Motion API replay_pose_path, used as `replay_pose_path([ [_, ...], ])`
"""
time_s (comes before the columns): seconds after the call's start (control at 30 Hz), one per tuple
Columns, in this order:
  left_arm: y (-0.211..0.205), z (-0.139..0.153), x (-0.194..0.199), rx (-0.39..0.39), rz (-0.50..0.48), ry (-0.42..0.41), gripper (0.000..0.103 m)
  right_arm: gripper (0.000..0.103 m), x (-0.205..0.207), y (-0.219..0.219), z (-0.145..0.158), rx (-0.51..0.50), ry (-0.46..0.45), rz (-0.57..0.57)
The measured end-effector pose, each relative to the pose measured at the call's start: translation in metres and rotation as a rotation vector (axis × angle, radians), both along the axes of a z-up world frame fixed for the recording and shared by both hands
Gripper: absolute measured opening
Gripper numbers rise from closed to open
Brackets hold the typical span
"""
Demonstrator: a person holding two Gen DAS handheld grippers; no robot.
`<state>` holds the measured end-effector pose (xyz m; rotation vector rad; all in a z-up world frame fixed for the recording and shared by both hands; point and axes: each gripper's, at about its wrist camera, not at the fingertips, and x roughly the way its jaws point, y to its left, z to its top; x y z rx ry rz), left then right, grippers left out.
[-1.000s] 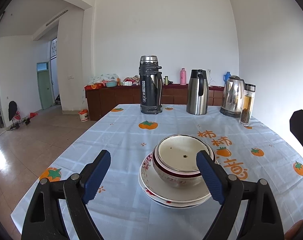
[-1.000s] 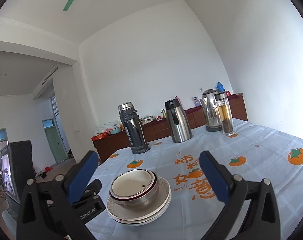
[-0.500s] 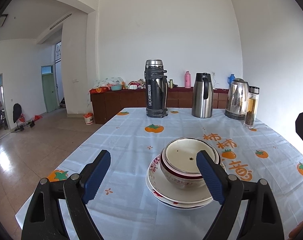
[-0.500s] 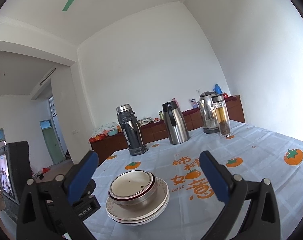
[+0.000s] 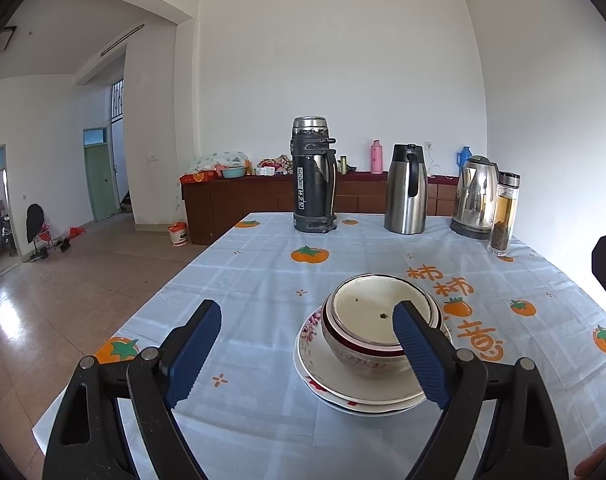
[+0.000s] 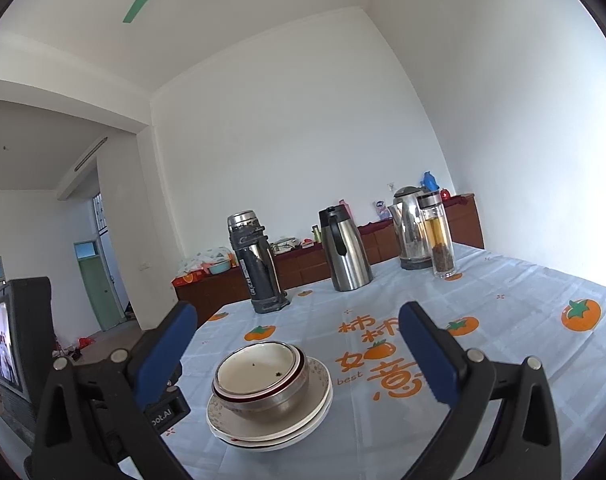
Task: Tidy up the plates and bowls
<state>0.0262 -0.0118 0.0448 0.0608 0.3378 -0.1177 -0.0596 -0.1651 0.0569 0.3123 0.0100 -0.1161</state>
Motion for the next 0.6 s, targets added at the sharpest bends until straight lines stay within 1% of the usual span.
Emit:
replay_pose_path([
  [0.1,-0.0009,0.0000,-0.0002,0.010,0.002,-0.002,0.089,0.103,-0.0006,-0.0002,0.0002,-0.004,-0.003,-0.003],
  [0.3,0.0001,-0.0002,0.0008,-0.001,-0.011,0.005,0.089,0.103,-0.0057,-0.0001,0.0015,-0.008,-0.018,-0.018],
  [0.43,0.0036,-0.0001,0.0017,-0.034,-0.024,0.012,0.089,0.103,-0.0050,0.0011,0.0016,-0.013,-0.019,-0.017],
  [0.6,0.0023,-0.0014,0.0033,-0.015,-0.006,0.015,0.089,0.103,-0.0039,0.0002,0.0014,-0.012,-0.010,-0.018],
])
